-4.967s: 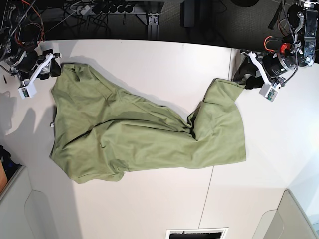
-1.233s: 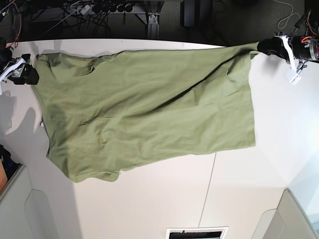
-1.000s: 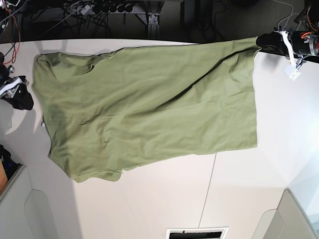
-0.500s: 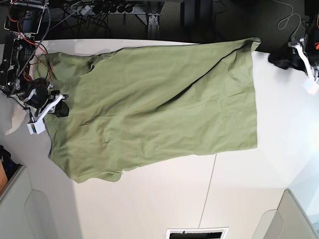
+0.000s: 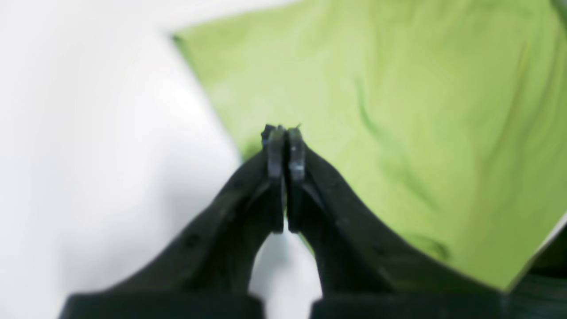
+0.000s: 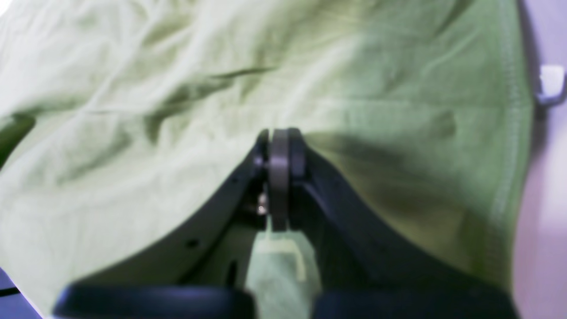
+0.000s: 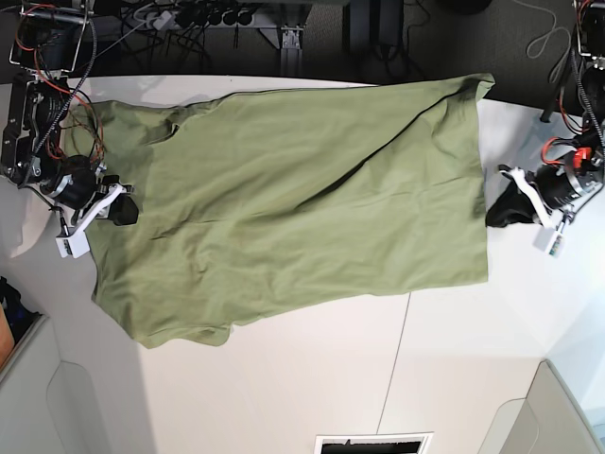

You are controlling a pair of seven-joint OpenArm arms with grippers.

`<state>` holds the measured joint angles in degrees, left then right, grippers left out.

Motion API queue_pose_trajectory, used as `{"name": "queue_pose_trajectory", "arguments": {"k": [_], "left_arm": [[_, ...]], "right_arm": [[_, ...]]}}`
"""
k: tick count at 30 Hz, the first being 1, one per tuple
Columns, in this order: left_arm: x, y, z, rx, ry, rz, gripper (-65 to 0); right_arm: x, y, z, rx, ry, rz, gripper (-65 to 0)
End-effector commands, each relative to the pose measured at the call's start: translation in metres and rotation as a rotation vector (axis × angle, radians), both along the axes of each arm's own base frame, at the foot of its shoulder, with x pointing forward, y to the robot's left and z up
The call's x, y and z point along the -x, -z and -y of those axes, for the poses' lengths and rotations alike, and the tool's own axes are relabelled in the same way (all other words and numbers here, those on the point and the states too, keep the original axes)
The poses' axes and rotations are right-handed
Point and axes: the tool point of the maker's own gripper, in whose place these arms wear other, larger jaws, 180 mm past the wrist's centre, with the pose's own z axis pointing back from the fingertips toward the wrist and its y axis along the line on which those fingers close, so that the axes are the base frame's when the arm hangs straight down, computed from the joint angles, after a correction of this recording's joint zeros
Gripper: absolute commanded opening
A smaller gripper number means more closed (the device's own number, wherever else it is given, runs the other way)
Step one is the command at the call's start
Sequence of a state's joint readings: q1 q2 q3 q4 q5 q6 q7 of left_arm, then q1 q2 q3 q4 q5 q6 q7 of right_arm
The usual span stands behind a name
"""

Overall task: Layout the t-shirt on the table in an organized manner, then fold the t-shirt properly
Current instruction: 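Grasp the shirt hem corner with the left gripper and drag it outward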

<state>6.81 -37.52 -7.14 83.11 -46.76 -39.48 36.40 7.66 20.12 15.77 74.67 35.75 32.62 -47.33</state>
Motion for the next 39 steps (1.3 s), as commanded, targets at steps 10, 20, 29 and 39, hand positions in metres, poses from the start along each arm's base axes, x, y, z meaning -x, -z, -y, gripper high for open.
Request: {"name": "queue_pose_trajectory", "arguments": {"k": [10,20,29,39], "left_arm": [[-0.052,0.058,0.022,-0.033,-0.003,-0.073,-65.0],[-0.131,0.056,0.047,-0.107,-0.037,-0.066,-65.0],[-0.163,0.025,0.049,-0.108,-0.041,-0.006,-65.0],[-0.164,0.016,0.039,-0.124,-0.039,-0.022,-65.0]], "right_arm": [[-0.006,-0.008,0.011,0.053,-0.011,0.007,-65.0],[-0.016,-0.012,0.02,0.098,0.018,0.062,-65.0],[-0.042,-0.01,0.038,0.15,0.062,0.071,-65.0],[-0.101,-0.036,0.041,0.033,0.13,0.095,-65.0]]}}
